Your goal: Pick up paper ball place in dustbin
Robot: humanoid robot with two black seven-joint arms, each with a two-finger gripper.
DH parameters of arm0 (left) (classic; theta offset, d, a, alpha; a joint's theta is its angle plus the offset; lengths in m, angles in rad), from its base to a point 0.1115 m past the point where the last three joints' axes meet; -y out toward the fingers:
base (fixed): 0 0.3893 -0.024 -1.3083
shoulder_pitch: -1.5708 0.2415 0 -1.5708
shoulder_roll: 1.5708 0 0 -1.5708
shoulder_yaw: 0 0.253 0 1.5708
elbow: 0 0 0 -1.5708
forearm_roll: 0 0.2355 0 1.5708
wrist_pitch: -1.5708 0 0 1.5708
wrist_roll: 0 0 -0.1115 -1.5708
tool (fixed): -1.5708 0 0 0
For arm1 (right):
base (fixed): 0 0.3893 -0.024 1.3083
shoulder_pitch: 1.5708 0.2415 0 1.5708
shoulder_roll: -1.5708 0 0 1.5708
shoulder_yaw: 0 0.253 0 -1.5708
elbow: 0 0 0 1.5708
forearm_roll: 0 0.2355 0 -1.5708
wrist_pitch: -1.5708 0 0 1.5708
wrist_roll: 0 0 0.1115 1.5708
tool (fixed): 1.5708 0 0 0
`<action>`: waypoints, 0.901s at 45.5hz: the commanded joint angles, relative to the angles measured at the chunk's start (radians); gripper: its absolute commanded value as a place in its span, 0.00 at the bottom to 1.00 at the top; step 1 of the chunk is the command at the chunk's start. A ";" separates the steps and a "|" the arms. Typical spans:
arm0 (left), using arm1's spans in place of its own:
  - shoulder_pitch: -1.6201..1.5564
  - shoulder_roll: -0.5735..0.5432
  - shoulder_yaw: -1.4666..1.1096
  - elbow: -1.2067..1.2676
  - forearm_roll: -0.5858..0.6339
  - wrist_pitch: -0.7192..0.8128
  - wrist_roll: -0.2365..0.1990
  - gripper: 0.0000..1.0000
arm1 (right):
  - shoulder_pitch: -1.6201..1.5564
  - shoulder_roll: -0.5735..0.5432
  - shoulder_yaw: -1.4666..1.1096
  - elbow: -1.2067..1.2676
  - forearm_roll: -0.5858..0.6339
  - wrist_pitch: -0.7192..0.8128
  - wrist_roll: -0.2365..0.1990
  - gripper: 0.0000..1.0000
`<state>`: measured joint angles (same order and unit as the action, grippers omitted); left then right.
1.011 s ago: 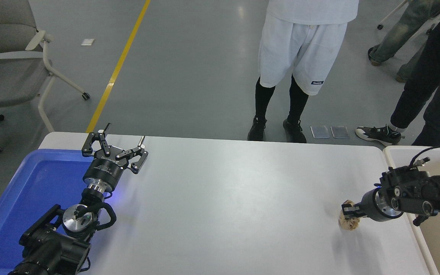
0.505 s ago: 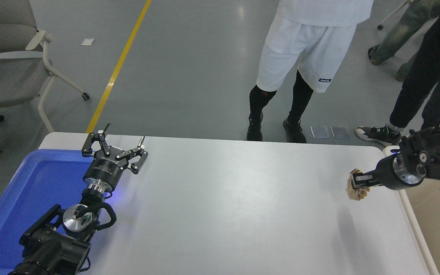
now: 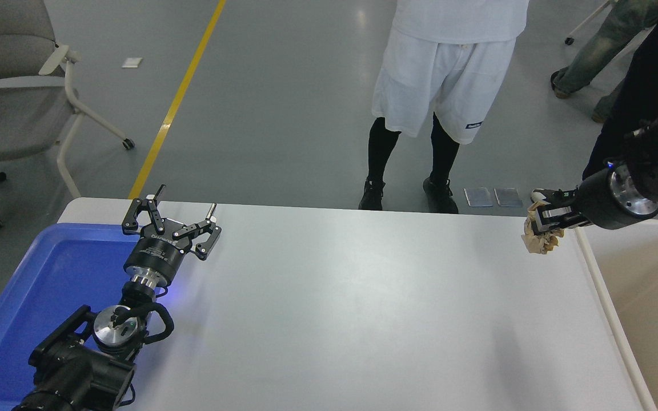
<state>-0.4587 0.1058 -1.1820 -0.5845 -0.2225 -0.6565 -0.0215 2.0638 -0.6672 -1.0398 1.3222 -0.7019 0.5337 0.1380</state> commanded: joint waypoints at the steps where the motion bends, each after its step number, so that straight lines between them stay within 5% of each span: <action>1: 0.000 0.000 -0.001 0.000 0.000 0.000 0.000 0.99 | 0.182 -0.041 -0.034 0.022 -0.001 0.123 0.000 0.00; 23: 0.000 0.000 0.001 0.000 0.000 0.000 0.000 0.99 | 0.026 -0.124 -0.043 -0.092 0.021 0.049 -0.001 0.00; 41: 0.000 0.000 0.001 0.000 0.000 0.000 0.000 0.99 | -0.395 -0.225 0.013 -0.601 0.228 -0.027 -0.001 0.00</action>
<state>-0.4586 0.1057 -1.1820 -0.5845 -0.2224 -0.6565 -0.0215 1.9036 -0.8396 -1.0698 0.9871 -0.5876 0.5595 0.1365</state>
